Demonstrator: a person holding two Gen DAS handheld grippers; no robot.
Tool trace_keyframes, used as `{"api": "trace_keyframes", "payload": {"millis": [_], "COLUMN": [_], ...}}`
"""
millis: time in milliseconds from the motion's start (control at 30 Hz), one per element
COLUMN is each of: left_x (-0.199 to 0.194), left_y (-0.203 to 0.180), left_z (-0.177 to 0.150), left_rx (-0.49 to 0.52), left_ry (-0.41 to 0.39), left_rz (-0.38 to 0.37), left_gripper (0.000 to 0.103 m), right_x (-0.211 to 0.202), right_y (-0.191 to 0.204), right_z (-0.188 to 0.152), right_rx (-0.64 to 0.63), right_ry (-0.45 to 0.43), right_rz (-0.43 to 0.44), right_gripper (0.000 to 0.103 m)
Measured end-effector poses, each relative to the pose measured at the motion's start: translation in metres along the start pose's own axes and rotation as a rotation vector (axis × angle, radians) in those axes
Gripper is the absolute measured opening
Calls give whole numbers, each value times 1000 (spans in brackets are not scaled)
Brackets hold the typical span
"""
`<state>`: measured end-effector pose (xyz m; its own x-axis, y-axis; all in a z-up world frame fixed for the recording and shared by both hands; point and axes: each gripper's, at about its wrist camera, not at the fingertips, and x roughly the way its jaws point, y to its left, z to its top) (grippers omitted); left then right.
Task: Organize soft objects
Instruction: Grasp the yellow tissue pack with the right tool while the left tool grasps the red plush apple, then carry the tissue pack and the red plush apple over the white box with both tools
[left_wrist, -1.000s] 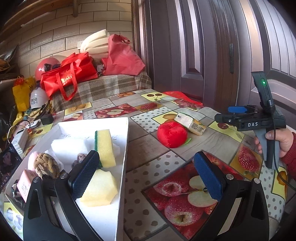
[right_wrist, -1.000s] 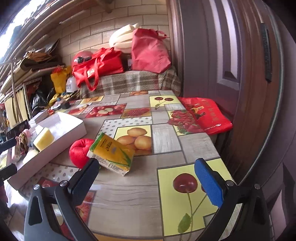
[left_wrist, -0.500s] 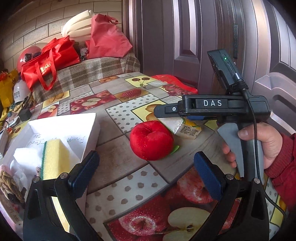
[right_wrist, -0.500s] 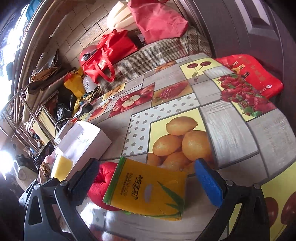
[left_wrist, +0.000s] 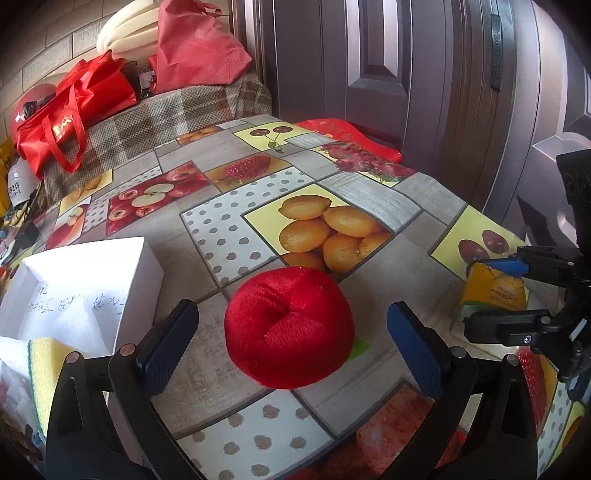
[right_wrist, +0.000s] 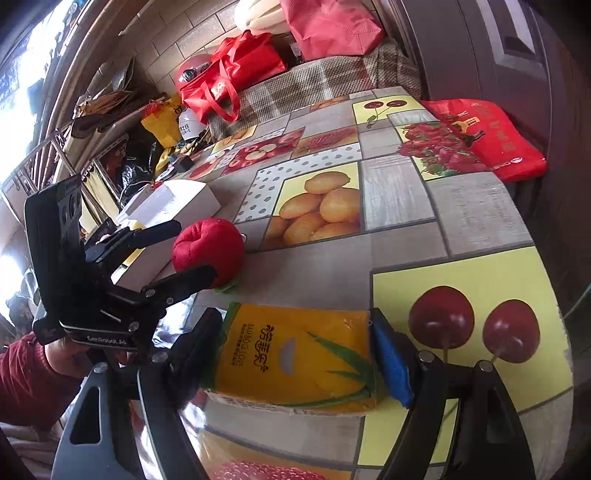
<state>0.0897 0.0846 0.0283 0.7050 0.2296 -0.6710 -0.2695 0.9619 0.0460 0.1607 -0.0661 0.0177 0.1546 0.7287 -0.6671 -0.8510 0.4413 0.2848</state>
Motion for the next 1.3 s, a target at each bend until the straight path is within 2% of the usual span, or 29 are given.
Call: {"api": "trace_keyframes", "payload": {"millis": [67,167,233,367,533,567,600,633,700,800,967,1100,1300], "left_x": [5,-1,-5,-15,-29,-33,-38,-45,-59,-77,-94,-106,-123], "left_y": [-5,-6,-5,-4,-6,-6,-6,-6,-6,-8,-8,-5,2], "left_z": [0,-2,-4,-5,-8,-10,-12,-16,-21,-28,-38,-48,-64], "left_rx": [23,30,22,12,11,5,-4,-14,-25,-27,-35,-37,-52], "left_ry": [23,-5,-16,-70,-127,-139,-156,-179,-240,-325,-381,-392,-401], "left_rz": [17,-2,-26,-23,-29,-30,-31,-31,-19,22,47,34,33], "left_gripper": [101,61,61,61,61,61,61,61,61,61,61,61,61], "right_x": [-2,-2,2,4,16,16,16,15,8,-9,-36,-50,-57], "right_y": [8,21,26,30,34,36,38,43,53,65,76,82,96], "right_z": [-1,-1,-3,-6,-9,-10,-11,-12,-15,-17,-21,-22,-26], "right_rx": [-44,-105,-124,-133,-162,-176,-192,-212,-248,-252,-224,-173,-138], "right_ry": [-12,-21,-9,6,69,69,64,55,5,-126,-358,-457,-519], "right_rz": [-40,-92,-122,-213,-223,-229,-233,-231,-261,-289,-333,-313,-302], "right_gripper": [84,87,87,87,87,86,72,73,73,73,73,73,73]}}
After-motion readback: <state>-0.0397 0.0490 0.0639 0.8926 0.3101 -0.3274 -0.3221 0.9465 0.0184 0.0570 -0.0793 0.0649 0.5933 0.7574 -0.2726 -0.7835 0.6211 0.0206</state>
